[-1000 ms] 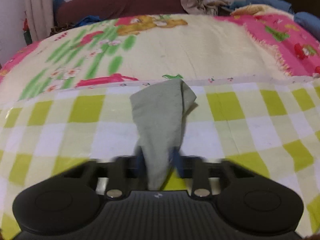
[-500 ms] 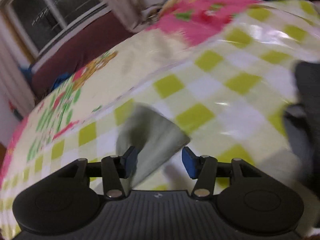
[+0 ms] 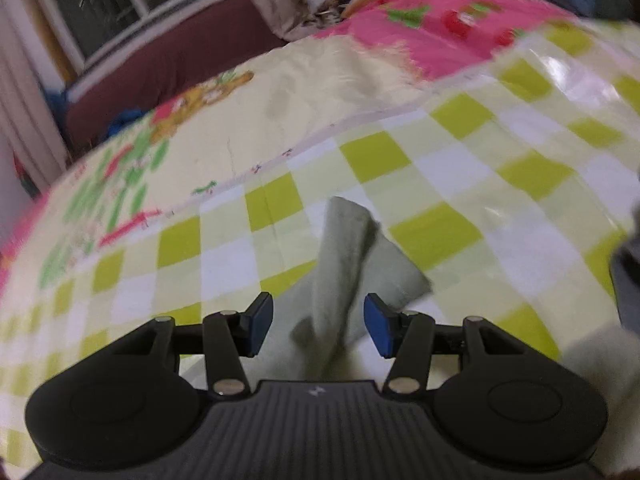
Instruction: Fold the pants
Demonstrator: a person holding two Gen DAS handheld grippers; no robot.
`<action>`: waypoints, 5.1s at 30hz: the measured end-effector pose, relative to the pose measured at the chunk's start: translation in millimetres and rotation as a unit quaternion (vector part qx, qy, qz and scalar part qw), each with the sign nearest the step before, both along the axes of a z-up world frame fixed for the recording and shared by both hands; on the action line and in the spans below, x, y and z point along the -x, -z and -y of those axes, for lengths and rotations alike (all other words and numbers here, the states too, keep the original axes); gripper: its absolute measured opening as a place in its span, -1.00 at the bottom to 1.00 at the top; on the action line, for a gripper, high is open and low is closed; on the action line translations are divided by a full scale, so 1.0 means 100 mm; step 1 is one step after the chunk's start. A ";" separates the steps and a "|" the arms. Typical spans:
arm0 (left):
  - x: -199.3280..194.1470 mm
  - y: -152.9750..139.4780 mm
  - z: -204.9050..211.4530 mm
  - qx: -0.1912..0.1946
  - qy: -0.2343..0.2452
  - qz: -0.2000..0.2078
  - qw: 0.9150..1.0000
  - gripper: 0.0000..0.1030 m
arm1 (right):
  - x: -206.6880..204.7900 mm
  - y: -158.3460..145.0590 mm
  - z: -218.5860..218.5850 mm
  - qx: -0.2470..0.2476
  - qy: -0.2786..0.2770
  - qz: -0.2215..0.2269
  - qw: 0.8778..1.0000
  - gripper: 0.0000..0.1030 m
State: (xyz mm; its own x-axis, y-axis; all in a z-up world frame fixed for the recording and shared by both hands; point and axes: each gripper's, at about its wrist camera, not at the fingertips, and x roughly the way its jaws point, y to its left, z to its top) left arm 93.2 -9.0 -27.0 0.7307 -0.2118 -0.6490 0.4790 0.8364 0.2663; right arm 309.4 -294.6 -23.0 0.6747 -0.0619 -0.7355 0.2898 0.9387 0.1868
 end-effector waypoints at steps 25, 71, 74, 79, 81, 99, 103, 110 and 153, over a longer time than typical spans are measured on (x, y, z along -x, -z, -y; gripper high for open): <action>0.36 -0.05 0.18 -0.042 0.028 0.000 0.999 0.25 | 1.92 -0.26 1.31 -0.184 0.109 0.042 0.976 -0.92; 0.53 -0.10 1.06 -0.054 0.105 -0.004 0.993 0.27 | 2.29 0.47 1.60 -0.386 0.211 0.078 0.895 -0.43; 0.54 -0.10 1.07 -0.053 0.105 -0.005 0.993 0.27 | 2.29 0.56 1.65 -0.399 0.220 0.070 0.888 -0.49; 0.52 -0.10 1.08 -0.055 0.104 -0.004 0.993 0.27 | 2.40 0.43 1.73 -0.384 0.207 0.089 0.896 -0.90; 0.52 -0.11 1.09 -0.054 0.105 -0.002 0.993 0.27 | 2.47 0.32 1.87 -0.372 0.212 0.105 0.898 -0.90; 0.52 -0.13 1.14 -0.032 0.110 -0.007 0.993 0.27 | 2.35 -0.02 1.66 -0.286 0.133 0.067 0.947 -0.25; 0.50 -0.14 1.09 -0.029 0.102 -0.006 0.994 0.27 | 2.10 0.22 1.60 -0.311 0.155 0.042 0.937 -0.24; 0.48 -0.18 1.04 -0.024 0.091 0.000 0.996 0.27 | 2.21 0.09 1.75 -0.351 0.169 0.092 0.916 -0.93; 0.62 -0.31 -0.64 0.013 -0.044 -0.023 0.999 0.41 | 1.76 -0.30 -1.08 -0.125 -0.277 -0.064 0.951 -0.52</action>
State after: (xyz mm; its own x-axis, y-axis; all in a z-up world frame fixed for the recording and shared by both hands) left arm 30.7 55.1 4.1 0.7162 -0.1651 -0.6781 0.4152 0.8818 0.2239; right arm 133.0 -186.3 6.6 0.4567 0.4643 -0.7588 -0.2012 0.8848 0.4203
